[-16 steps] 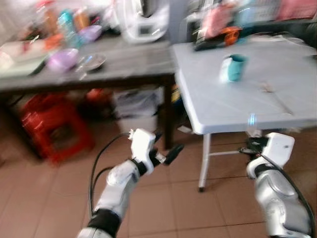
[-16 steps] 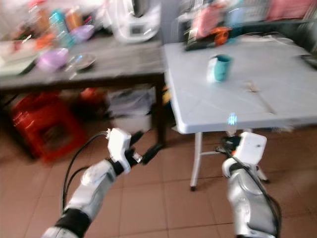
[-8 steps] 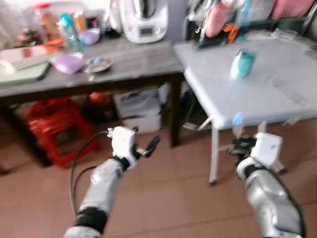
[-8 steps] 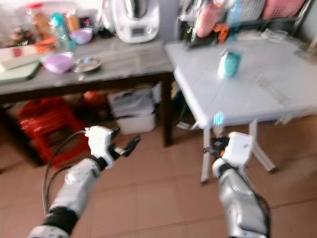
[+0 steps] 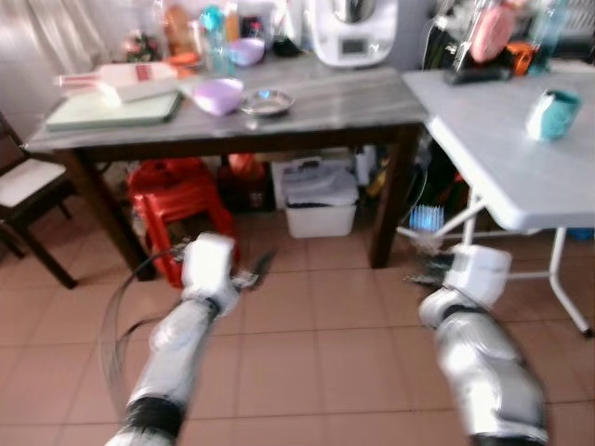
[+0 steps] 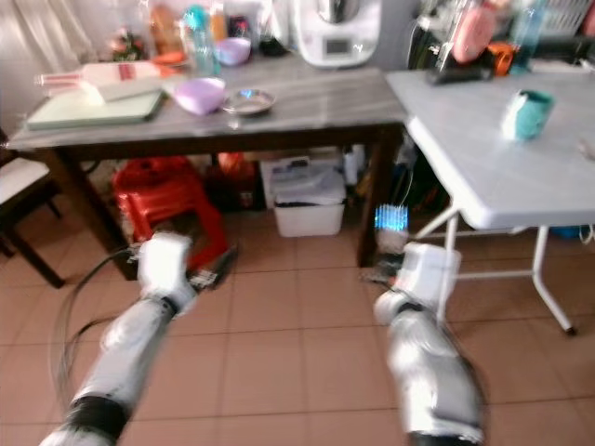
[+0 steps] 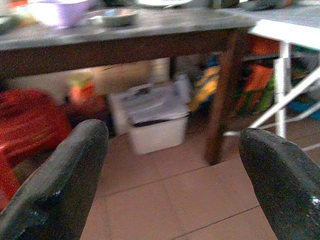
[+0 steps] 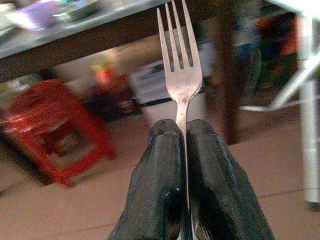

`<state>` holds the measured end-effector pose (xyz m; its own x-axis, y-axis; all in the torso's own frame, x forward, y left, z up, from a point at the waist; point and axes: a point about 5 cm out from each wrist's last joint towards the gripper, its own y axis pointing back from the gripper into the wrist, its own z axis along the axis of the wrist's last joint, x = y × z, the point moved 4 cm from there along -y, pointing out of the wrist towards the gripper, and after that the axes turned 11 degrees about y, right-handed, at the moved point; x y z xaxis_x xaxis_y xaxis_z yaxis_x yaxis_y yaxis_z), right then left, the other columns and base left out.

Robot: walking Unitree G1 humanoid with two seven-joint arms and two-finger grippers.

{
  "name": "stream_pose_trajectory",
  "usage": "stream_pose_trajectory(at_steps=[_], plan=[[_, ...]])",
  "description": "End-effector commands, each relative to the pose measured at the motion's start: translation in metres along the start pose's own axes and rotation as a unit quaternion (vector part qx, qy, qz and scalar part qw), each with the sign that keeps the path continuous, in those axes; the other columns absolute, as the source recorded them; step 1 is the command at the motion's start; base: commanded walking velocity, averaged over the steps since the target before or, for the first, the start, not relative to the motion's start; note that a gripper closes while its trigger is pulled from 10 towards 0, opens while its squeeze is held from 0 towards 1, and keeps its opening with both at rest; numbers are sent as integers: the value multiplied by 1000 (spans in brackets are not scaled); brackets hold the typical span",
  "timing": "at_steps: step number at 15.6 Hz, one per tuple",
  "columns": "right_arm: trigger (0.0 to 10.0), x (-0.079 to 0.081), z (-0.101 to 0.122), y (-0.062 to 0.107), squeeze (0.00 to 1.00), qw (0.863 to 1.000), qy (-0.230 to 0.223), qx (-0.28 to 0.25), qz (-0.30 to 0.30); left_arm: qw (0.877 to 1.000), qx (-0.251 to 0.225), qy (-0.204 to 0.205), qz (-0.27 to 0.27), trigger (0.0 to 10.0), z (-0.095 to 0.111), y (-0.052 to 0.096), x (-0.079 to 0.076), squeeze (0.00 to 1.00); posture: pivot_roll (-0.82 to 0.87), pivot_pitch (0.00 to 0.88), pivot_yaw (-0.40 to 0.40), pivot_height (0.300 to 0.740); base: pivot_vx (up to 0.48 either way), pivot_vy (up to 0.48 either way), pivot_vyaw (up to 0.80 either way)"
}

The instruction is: Setting the table

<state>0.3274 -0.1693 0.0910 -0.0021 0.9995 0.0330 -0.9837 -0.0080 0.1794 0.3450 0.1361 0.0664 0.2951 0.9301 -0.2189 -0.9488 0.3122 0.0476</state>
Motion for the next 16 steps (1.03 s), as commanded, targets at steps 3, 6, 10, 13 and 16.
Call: stream_pose_trajectory(at_steps=[3,6,10,13,16], plan=[[10000,-1,11,-2,0,1000,12,-17,-2,999,-18,13,-27,10000,10,-10,-17,0,26,18,54,740,0,0,0],[10000,3,18,-3,0,999,18,-30,6,998,-32,42,-18,10000,16,-12,-18,0,22,11,41,740,221,0,0],[10000,3,18,-6,0,999,16,-33,3,998,-33,48,-23,10000,17,-13,-19,0,35,2,43,740,457,0,464],[10000,1,19,-7,0,999,14,-36,-2,998,-31,50,-30,10000,17,-16,-23,0,29,0,52,740,480,0,308],[10000,-2,20,-8,0,999,14,-40,-12,997,-39,51,-47,10000,21,-20,-33,0,25,0,68,740,480,0,0]])
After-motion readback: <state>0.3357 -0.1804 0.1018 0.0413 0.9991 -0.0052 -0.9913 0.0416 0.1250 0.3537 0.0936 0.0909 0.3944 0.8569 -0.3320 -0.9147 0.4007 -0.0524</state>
